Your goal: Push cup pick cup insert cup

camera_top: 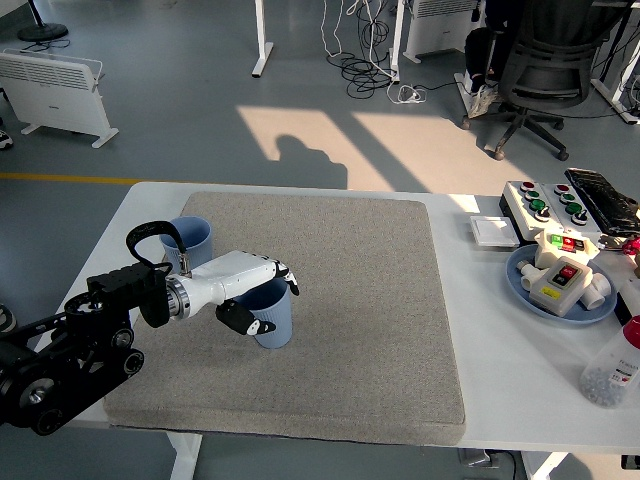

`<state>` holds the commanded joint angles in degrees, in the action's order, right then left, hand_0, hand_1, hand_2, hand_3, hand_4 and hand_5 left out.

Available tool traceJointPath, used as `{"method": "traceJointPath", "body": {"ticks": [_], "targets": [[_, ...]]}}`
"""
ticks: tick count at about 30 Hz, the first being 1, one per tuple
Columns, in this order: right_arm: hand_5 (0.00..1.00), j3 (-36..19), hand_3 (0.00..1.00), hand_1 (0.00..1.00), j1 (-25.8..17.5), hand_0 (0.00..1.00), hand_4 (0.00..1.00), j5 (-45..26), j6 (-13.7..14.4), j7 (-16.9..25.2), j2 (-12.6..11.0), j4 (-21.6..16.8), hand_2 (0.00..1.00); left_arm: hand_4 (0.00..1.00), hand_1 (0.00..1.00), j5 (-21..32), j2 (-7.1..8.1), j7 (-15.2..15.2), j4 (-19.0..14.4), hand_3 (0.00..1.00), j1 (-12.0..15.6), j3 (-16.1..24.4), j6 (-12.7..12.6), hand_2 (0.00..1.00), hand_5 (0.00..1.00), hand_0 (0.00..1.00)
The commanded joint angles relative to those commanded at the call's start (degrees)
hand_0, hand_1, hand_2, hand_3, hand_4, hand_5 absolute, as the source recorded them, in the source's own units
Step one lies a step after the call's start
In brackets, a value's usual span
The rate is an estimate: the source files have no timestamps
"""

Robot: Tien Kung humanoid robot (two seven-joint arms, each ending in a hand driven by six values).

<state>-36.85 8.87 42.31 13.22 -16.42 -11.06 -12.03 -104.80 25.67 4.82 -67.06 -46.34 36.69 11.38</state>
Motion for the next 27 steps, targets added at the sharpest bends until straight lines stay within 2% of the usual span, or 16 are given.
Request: {"method": "traceJointPath", "body": {"ticks": [10, 27], "targets": [[0.411, -0.16, 0.586, 0.635, 0.00, 0.707, 0.124, 0.17, 0.01, -0.01, -0.06, 0.03, 0.644, 0.475, 0.488, -0.76, 0.05, 0.06, -1.30, 0.495, -0.16, 0.37, 0.81, 0.623, 0.002, 0.432], [0.410, -0.04, 0.585, 0.636, 0.04, 0.707, 0.123, -0.07, 0.08, 0.05, -0.12, 0.04, 0.643, 0.501, 0.510, -0.46, -0.44, 1.20, -2.06, 0.534, -0.26, 0.28, -0.22, 0.648, 0.002, 0.459]]}}
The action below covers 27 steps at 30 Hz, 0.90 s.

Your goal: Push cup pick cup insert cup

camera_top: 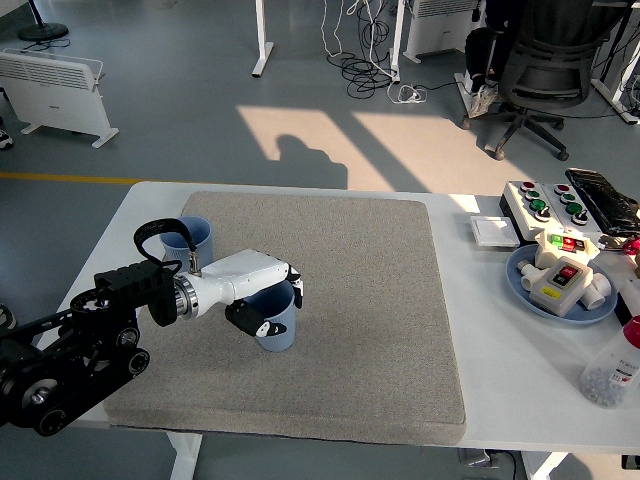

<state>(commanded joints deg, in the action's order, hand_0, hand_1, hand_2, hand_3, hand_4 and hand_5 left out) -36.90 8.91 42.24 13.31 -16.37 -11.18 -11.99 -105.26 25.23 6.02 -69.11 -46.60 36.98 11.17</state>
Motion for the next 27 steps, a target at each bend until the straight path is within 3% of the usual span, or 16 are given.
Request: {"method": "traceJointPath", "body": {"ticks": [3, 4, 9, 10, 19, 27], "targets": [[0.410, -0.02, 0.585, 0.636, 0.01, 0.707, 0.123, 0.08, 0.00, 0.02, 0.00, 0.01, 0.643, 0.501, 0.510, 0.64, -0.08, 0.67, -0.16, 0.534, -0.06, 0.16, -0.81, 0.648, 0.002, 0.459], [0.410, -0.02, 0.585, 0.635, 0.00, 0.708, 0.123, 0.05, 0.01, 0.01, 0.00, 0.00, 0.643, 0.660, 0.563, 0.87, -0.12, 0.92, -0.26, 0.652, -0.12, 0.23, -0.96, 0.723, 0.002, 0.430], [0.410, 0.13, 0.585, 0.635, 0.04, 0.708, 0.123, -0.21, 0.05, 0.08, -0.02, 0.01, 0.643, 0.660, 0.563, 0.83, -0.25, 0.89, -0.14, 0.652, -0.17, -0.07, -0.27, 0.723, 0.002, 0.430], [0.408, 0.14, 0.586, 0.636, 0.04, 0.707, 0.123, -0.23, 0.05, 0.08, -0.02, 0.01, 0.643, 0.565, 0.542, 0.80, -0.26, 0.88, -0.12, 0.624, -0.17, -0.11, -0.19, 0.682, 0.002, 0.454], [0.410, 0.09, 0.586, 0.636, 0.05, 0.707, 0.122, -0.26, 0.05, 0.03, -0.07, 0.00, 0.643, 0.520, 0.527, -0.64, 0.55, 0.40, -1.47, 0.590, -0.45, 0.16, 1.75, 0.657, 0.002, 0.454], [0.409, 0.05, 0.585, 0.636, -0.01, 0.708, 0.122, -0.27, 0.05, -0.03, -0.14, -0.02, 0.642, 0.507, 0.513, -1.32, 3.47, 0.00, -3.98, 0.567, -2.01, -0.50, 3.50, 0.635, 0.002, 0.449]]}}
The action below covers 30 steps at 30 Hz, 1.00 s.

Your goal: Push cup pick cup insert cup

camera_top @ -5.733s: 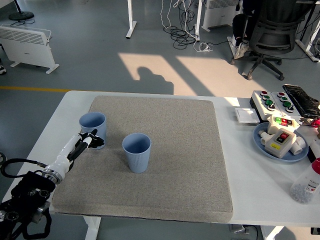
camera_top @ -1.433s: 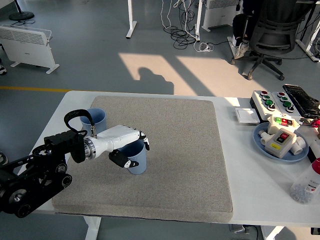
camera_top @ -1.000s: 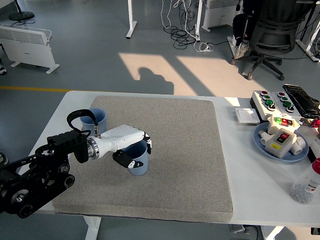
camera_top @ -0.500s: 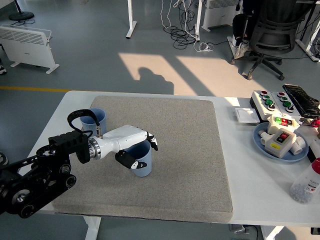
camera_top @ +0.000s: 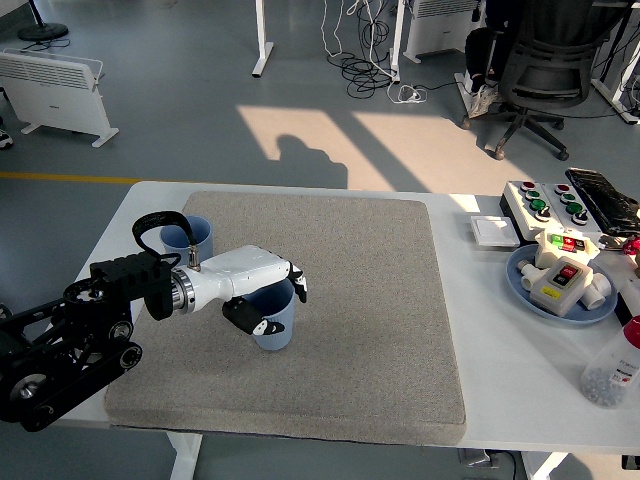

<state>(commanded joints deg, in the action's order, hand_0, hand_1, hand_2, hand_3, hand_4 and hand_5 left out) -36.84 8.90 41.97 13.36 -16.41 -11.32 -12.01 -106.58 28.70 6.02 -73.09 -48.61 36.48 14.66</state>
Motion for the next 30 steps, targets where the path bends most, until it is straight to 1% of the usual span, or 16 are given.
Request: {"method": "traceJointPath", "body": {"ticks": [1, 3, 5, 6, 7, 8, 9, 10, 12, 14, 16, 17, 18, 22, 28, 30], "targets": [[0.409, 0.08, 0.585, 0.635, -0.02, 0.708, 0.122, -0.10, 0.01, 0.02, -0.01, 0.00, 0.642, 0.504, 0.509, 0.01, 0.41, -0.03, -0.29, 0.563, -0.21, -0.07, 0.17, 0.632, 0.002, 0.444], [0.409, 0.16, 0.585, 0.635, -0.08, 0.708, 0.122, -0.34, 0.07, 0.05, -0.04, 0.00, 0.642, 0.504, 0.509, 0.51, 2.32, -0.10, -1.59, 0.563, -1.35, -0.23, 0.97, 0.632, 0.002, 0.444], [0.409, 0.19, 0.585, 0.635, -0.11, 0.708, 0.122, -0.39, 0.08, 0.06, -0.05, -0.01, 0.642, 0.504, 0.509, 0.81, 2.96, -0.09, -2.06, 0.563, -1.79, -0.22, 1.33, 0.632, 0.002, 0.444], [0.409, 0.21, 0.585, 0.635, -0.17, 0.708, 0.122, -0.45, 0.09, 0.06, -0.08, -0.01, 0.642, 0.504, 0.509, 1.90, 4.45, -0.02, -2.97, 0.563, -2.67, -0.07, 1.99, 0.632, 0.002, 0.444], [0.409, 0.21, 0.585, 0.636, -0.19, 0.707, 0.122, -0.47, 0.09, 0.06, -0.09, -0.01, 0.643, 0.502, 0.507, 2.25, 5.03, 0.01, -3.25, 0.556, -2.94, -0.03, 2.20, 0.622, 0.002, 0.441], [0.409, 0.22, 0.585, 0.636, -0.19, 0.707, 0.122, -0.47, 0.09, 0.05, -0.09, -0.01, 0.643, 0.502, 0.507, 2.33, 5.16, 0.01, -3.32, 0.556, -3.00, -0.02, 2.25, 0.622, 0.002, 0.441], [0.409, 0.20, 0.585, 0.636, -0.25, 0.707, 0.122, -0.50, 0.10, 0.02, -0.12, -0.03, 0.643, 0.502, 0.507, 3.76, 6.71, 0.21, -3.77, 0.556, -4.15, 0.35, 2.97, 0.622, 0.002, 0.441], [0.409, 0.16, 0.585, 0.636, -0.30, 0.707, 0.122, -0.46, 0.10, -0.01, -0.14, -0.04, 0.643, 0.502, 0.507, 4.78, 7.90, 0.34, -3.93, 0.556, -4.98, 0.58, 3.44, 0.622, 0.002, 0.441], [0.409, 0.11, 0.585, 0.636, -0.35, 0.707, 0.122, -0.38, 0.10, -0.04, -0.16, -0.05, 0.643, 0.502, 0.507, 5.80, 9.25, 0.47, -3.97, 0.556, -5.97, 0.80, 3.92, 0.622, 0.002, 0.441], [0.409, 0.03, 0.585, 0.635, -0.44, 0.708, 0.122, -0.28, 0.11, -0.10, -0.19, -0.08, 0.642, 0.505, 0.504, 6.87, 11.08, 0.81, -3.53, 0.548, -7.88, 0.91, 4.52, 0.619, 0.002, 0.439], [0.409, -0.09, 0.585, 0.635, -0.49, 0.708, 0.122, -0.12, 0.11, -0.16, -0.21, -0.09, 0.642, 0.505, 0.504, 7.15, 11.88, 1.02, -2.83, 0.548, -9.04, 0.94, 4.63, 0.619, 0.002, 0.439], [0.409, -0.16, 0.585, 0.635, -0.51, 0.708, 0.122, -0.03, 0.11, -0.20, -0.21, -0.10, 0.642, 0.505, 0.504, 7.18, 12.17, 1.11, -2.35, 0.548, -9.58, 0.96, 4.63, 0.619, 0.002, 0.439], [0.409, -0.17, 0.585, 0.635, -0.49, 0.708, 0.122, 0.07, 0.09, -0.23, -0.23, -0.12, 0.642, 0.505, 0.504, 7.15, 12.52, 1.29, -1.05, 0.548, -10.60, 1.08, 4.50, 0.619, 0.002, 0.439], [0.408, -0.27, 0.586, 0.635, -0.52, 0.707, 0.122, 0.27, 0.09, -0.32, -0.21, -0.18, 0.642, 0.506, 0.502, 6.44, 12.62, 1.66, 3.03, 0.547, -13.04, 1.19, 3.78, 0.619, 0.002, 0.437], [0.408, -0.30, 0.585, 0.635, -0.47, 0.707, 0.122, 0.51, 0.04, -0.41, -0.22, -0.22, 0.644, 0.506, 0.502, 5.37, 11.39, 2.60, 8.81, 0.545, -15.23, 0.35, 1.74, 0.621, 0.002, 0.441], [0.408, -0.31, 0.585, 0.635, -0.29, 0.707, 0.122, 0.64, -0.01, -0.44, -0.28, -0.23, 0.644, 0.506, 0.502, 5.13, 10.61, 2.95, 11.35, 0.545, -15.75, -0.57, 0.87, 0.621, 0.002, 0.441]]}}
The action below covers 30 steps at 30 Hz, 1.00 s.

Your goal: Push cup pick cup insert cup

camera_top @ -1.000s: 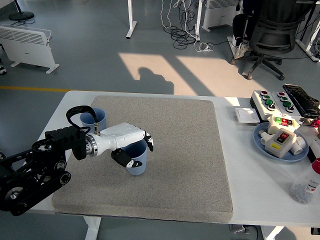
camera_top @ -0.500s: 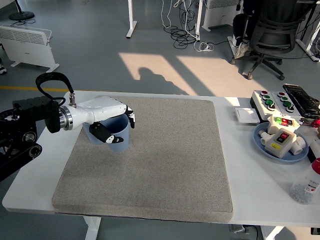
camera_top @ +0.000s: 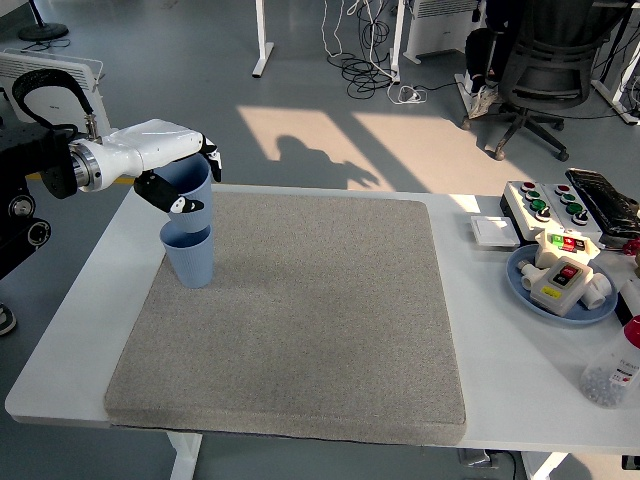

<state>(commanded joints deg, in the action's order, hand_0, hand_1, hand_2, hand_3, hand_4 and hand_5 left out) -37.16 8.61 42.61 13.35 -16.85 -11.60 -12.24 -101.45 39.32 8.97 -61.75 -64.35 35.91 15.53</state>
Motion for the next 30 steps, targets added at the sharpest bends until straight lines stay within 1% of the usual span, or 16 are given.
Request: {"method": "traceJointPath", "body": {"ticks": [5, 9, 13, 15, 20, 23, 27, 30], "targets": [[0.409, 0.24, 0.585, 0.635, 0.43, 0.707, 0.122, -0.20, -0.03, 0.08, -0.08, 0.01, 0.644, 0.502, 0.503, 0.70, -1.24, 0.87, 3.89, 0.543, -0.26, -1.13, -1.59, 0.619, 0.002, 0.440], [0.409, 0.35, 0.585, 0.635, 0.74, 0.707, 0.122, -0.30, -0.04, 0.16, -0.15, 0.02, 0.644, 0.498, 0.505, 1.28, -1.85, 1.53, 5.88, 0.541, -0.34, -1.64, -3.00, 0.618, 0.002, 0.441], [0.408, 0.45, 0.585, 0.635, 0.85, 0.708, 0.122, -0.46, 0.00, 0.22, -0.16, 0.02, 0.644, 0.496, 0.505, 1.68, -2.25, 1.98, 6.94, 0.540, -0.43, -1.88, -3.98, 0.618, 0.002, 0.445], [0.408, 0.46, 0.585, 0.635, 0.95, 0.708, 0.122, -0.42, -0.02, 0.22, -0.16, 0.03, 0.644, 0.496, 0.505, 2.43, -2.75, 2.43, 7.99, 0.540, -0.29, -2.16, -4.90, 0.618, 0.002, 0.445], [0.408, 0.55, 0.585, 0.635, 1.04, 0.707, 0.122, -0.55, -0.01, 0.28, -0.17, 0.05, 0.645, 0.494, 0.505, 3.40, -3.35, 2.78, 8.71, 0.539, 0.36, -2.67, -5.60, 0.618, 0.002, 0.443], [0.408, 0.44, 0.585, 0.635, 1.12, 0.707, 0.122, -0.36, -0.04, 0.24, -0.17, 0.04, 0.645, 0.494, 0.505, 3.99, -3.80, 3.02, 9.70, 0.539, 0.61, -3.64, -6.40, 0.618, 0.002, 0.443], [0.408, 0.46, 0.585, 0.635, 1.31, 0.707, 0.122, -0.27, -0.07, 0.24, -0.16, 0.04, 0.645, 0.493, 0.506, 5.05, -4.12, 3.43, 11.13, 0.538, 1.00, -3.84, -7.66, 0.618, 0.002, 0.441], [0.408, 0.60, 0.585, 0.635, 1.44, 0.707, 0.122, -0.47, -0.05, 0.36, -0.14, 0.06, 0.645, 0.493, 0.506, 5.65, -4.06, 3.53, 12.22, 0.538, 1.01, -3.86, -7.93, 0.618, 0.002, 0.441]]}}
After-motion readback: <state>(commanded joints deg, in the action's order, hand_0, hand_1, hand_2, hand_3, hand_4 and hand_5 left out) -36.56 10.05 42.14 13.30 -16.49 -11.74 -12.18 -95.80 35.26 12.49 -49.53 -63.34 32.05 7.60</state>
